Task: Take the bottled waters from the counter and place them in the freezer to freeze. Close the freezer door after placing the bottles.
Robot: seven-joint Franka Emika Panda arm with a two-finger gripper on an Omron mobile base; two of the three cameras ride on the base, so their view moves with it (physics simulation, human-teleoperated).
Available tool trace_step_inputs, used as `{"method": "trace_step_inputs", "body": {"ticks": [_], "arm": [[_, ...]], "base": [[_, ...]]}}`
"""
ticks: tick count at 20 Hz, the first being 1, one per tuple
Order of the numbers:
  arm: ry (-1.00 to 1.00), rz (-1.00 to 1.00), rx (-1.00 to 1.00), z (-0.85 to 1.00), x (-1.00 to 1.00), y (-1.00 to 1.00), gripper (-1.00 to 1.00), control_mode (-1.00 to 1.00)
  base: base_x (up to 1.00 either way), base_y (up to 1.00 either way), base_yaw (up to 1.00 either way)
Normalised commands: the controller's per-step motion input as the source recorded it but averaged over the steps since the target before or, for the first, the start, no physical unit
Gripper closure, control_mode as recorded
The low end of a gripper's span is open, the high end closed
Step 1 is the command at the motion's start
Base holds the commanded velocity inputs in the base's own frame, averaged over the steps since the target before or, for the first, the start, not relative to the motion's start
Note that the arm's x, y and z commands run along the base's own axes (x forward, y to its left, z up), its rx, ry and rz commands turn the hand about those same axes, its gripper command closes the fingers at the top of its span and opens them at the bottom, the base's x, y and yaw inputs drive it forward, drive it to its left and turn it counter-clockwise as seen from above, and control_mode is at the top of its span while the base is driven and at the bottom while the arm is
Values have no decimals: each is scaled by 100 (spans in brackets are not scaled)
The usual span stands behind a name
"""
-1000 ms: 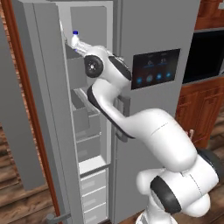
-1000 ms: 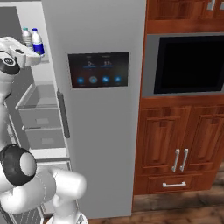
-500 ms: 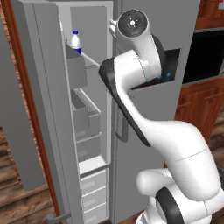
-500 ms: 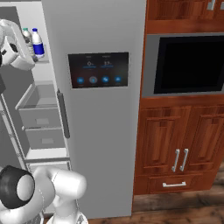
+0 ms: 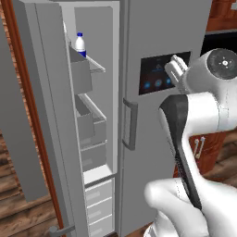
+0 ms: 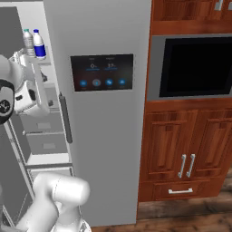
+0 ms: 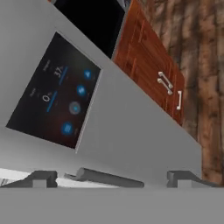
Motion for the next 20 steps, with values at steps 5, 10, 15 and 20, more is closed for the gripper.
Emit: {"method": "trace_step_inputs", "body": {"ticks": [5,10,15,20], "arm": [[-20,8,-1,-58,-49,-72,-100,-100],[0,0,0,-4,0,-1,-100,100],[0,0,0,0,0,0,-100,100],[0,0,0,0,0,0,-100,100]], "base": [[0,0,0],[-34,0,0],[-100,13,-2],[-93,20,7]]}}
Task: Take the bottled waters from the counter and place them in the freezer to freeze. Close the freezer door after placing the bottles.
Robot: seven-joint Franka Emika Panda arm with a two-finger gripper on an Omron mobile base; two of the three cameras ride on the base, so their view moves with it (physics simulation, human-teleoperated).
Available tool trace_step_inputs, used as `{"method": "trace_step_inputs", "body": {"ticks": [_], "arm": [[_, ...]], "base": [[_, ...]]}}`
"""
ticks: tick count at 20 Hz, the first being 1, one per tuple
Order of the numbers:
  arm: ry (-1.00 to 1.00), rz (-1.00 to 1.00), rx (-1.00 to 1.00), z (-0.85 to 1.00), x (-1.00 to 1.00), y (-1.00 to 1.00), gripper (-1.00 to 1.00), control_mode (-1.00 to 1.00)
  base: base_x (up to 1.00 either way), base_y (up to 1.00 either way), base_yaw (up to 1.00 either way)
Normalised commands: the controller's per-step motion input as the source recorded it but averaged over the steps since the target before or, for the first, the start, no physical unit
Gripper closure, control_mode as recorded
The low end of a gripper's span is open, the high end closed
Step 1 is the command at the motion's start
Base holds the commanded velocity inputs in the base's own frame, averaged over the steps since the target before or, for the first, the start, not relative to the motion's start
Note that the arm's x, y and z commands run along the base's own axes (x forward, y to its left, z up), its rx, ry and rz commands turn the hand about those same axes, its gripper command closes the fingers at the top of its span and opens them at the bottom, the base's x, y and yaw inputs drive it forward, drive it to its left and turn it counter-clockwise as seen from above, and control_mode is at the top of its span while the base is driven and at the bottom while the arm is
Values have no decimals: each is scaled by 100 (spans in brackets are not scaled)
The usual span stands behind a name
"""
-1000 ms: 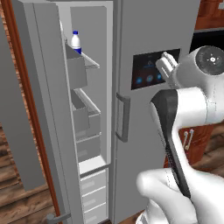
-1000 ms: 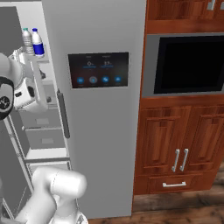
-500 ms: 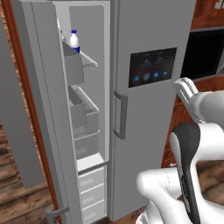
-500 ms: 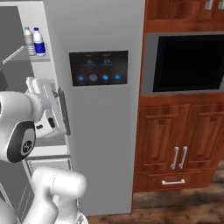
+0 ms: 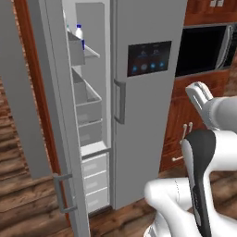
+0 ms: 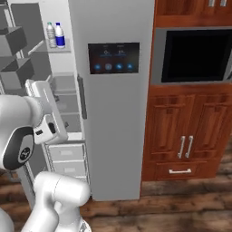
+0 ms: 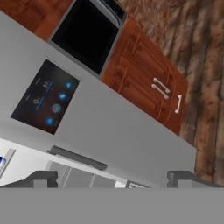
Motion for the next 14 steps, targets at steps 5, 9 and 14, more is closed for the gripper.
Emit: {"method": "trace_step_inputs", "body": {"ticks": [5,9,14], "arm": [[0,0,0,0,0,0,-100,100],[0,0,0,0,0,0,-100,100],[0,0,0,0,0,0,-100,100]], "base": [[-34,36,30],[-8,29,28],[-5,25,26]]}}
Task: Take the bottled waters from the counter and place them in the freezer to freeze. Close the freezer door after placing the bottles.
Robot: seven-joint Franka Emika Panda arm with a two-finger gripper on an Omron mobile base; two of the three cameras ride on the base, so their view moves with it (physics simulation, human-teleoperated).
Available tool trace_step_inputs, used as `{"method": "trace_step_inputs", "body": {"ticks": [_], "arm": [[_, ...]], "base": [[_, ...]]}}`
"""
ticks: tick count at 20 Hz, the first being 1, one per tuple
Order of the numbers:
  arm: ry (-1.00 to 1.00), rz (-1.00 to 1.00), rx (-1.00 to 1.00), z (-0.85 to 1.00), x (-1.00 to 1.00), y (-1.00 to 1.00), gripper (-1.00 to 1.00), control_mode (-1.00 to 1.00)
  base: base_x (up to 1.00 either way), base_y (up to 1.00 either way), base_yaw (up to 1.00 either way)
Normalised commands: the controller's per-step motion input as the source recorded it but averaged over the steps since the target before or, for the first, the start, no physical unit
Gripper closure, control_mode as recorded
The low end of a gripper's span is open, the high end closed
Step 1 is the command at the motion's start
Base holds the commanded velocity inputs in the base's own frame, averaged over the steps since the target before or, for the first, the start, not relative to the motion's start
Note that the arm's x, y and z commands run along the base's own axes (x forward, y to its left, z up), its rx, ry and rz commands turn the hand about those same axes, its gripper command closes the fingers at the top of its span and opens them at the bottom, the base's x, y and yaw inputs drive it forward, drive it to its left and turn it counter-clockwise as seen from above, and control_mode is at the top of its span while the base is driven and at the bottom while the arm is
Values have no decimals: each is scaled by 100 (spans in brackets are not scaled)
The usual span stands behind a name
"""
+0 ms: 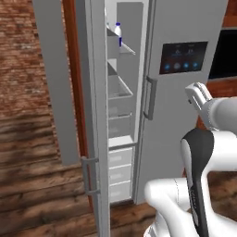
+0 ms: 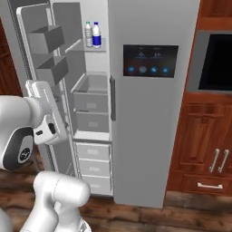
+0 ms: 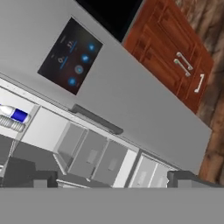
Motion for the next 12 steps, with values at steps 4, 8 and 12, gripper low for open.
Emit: {"method": "trace_step_inputs", "body": {"ticks": [4,8,12], "arm": [[0,0,0,0,0,0,-100,100],[0,0,0,0,0,0,-100,100],[0,0,0,0,0,0,-100,100]], "base": [[-1,20,22],[-2,43,31],[0,35,33]]}}
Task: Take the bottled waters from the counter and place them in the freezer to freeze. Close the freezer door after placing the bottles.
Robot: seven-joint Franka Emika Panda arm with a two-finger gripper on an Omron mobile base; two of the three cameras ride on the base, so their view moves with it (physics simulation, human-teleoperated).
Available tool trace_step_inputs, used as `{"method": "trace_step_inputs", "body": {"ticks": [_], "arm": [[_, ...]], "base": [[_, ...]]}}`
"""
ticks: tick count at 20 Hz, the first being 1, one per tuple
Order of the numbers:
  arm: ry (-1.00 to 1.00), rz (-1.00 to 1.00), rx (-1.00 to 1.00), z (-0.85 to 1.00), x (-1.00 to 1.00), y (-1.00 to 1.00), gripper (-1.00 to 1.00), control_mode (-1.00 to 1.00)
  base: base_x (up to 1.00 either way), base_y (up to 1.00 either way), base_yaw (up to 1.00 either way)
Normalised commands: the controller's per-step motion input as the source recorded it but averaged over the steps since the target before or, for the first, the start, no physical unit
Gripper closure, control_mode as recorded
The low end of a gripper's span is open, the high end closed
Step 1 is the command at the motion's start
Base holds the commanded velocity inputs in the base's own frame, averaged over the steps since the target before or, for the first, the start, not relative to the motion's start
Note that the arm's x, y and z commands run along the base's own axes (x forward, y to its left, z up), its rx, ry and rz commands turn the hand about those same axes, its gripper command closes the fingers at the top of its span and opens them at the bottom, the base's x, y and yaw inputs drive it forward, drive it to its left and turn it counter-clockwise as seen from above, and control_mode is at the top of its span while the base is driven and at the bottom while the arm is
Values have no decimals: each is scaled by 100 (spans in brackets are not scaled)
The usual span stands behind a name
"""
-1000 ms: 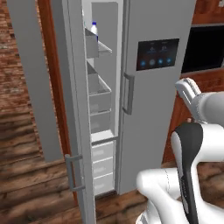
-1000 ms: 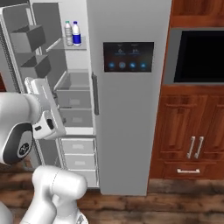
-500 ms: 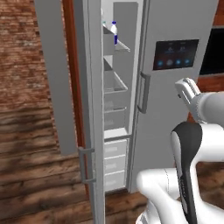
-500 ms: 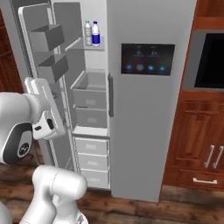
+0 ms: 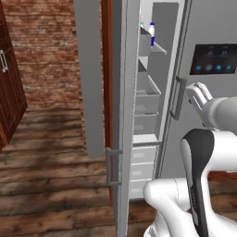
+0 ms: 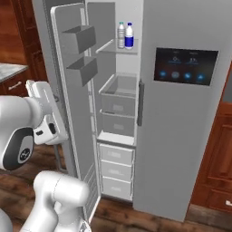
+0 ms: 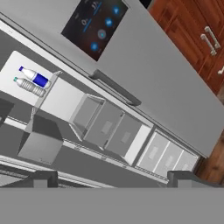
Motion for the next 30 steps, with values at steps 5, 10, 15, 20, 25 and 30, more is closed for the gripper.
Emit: {"method": "trace_step_inputs", "body": {"ticks": [5,10,15,20,25,30], "arm": [[0,0,0,0,0,0,-100,100],[0,0,0,0,0,0,-100,100],[0,0,0,0,0,0,-100,100],[0,0,0,0,0,0,-100,100],[0,0,0,0,0,0,-100,-100],[1,1,-2,-8,-35,34,-100,-100]], "base": [[0,9,13],[-68,0,-4],[-10,0,0],[0,0,0],[0,0,0],[0,0,0]]}}
